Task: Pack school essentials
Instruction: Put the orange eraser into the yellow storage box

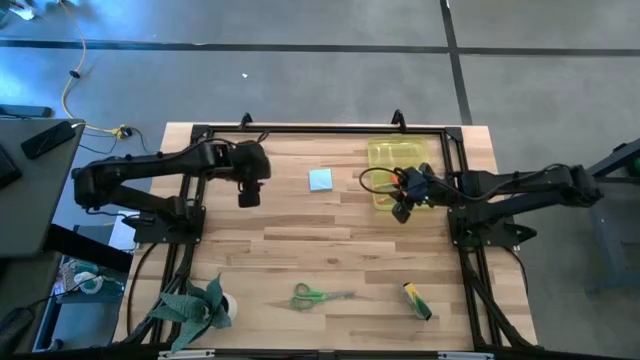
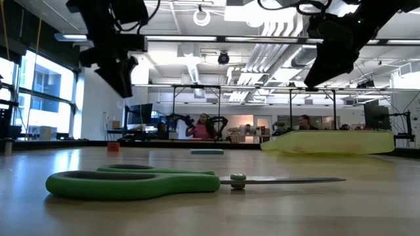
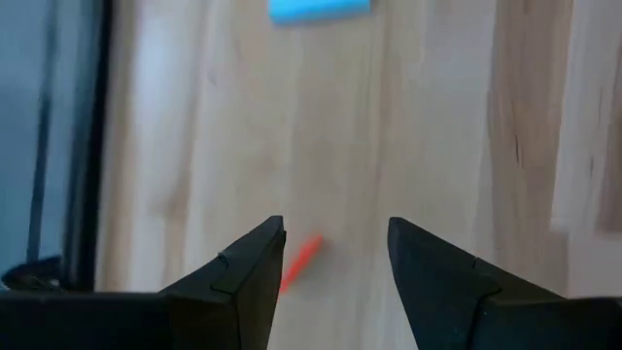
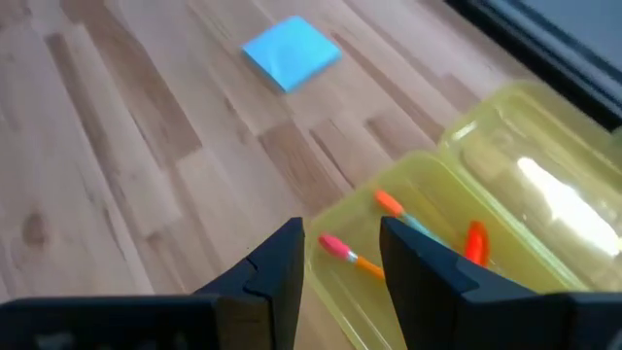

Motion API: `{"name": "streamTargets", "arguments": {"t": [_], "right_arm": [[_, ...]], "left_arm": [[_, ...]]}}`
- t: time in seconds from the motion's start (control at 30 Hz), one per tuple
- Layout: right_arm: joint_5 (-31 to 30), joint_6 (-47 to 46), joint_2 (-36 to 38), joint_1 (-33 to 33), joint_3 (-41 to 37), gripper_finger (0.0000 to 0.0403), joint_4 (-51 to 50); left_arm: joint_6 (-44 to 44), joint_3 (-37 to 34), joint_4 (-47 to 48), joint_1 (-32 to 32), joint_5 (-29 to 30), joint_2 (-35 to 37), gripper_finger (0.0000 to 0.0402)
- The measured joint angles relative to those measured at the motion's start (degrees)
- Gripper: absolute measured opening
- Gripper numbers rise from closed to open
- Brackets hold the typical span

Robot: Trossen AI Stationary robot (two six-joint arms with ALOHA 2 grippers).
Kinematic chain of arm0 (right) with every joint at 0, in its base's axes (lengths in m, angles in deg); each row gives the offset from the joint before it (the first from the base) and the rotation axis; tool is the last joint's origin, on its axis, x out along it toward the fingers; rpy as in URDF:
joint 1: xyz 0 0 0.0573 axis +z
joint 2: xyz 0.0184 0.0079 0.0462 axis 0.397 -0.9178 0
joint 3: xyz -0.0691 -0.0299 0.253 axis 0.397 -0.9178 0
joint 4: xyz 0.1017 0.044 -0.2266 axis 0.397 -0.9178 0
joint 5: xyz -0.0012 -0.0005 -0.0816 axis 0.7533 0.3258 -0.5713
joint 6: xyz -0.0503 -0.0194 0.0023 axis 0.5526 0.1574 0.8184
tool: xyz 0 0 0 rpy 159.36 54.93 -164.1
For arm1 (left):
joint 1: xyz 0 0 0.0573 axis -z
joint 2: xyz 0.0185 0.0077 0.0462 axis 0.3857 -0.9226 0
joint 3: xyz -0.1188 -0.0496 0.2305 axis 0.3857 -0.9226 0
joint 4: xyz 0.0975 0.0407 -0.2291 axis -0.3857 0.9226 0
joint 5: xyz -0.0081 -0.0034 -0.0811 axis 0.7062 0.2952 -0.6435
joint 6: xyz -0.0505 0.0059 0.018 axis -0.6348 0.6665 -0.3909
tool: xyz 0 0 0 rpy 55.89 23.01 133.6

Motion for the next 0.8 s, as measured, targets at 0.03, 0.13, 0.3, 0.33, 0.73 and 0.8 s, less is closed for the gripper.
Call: {"name": "streamTargets", "arguments": {"t": [0.03,0.13,0.3,0.33,0.73,0.8], "right_arm": [[-0.6,0.0,0.0,0.5,0.0,0.0126,0.6],[-2.1,0.0,0.0,2.0,0.0,0.0126,2.0],[-4.9,-0.1,0.0,3.5,0.0,0.0126,2.3],[-5.5,-0.1,0.0,3.8,0.0,0.0126,2.3],[-7.4,1.8,0.0,4.7,0.0,0.0126,5.4],[-7.1,1.4,0.0,4.7,0.0,0.0126,5.4]], "left_arm": [[0.7,0.0,1.4,-0.1,0.0,-0.9,0.0175],[1.5,0.0,5.0,0.1,0.5,-4.1,0.0175],[3.8,0.0,5.6,1.4,4.5,-9.5,0.0175],[4.3,0.0,5.1,1.8,5.2,-10.4,0.0175],[3.5,0.0,1.5,2.5,9.9,-20.3,0.0175],[3.5,0.0,0.8,2.5,12.1,-21.6,0.0175]]}}
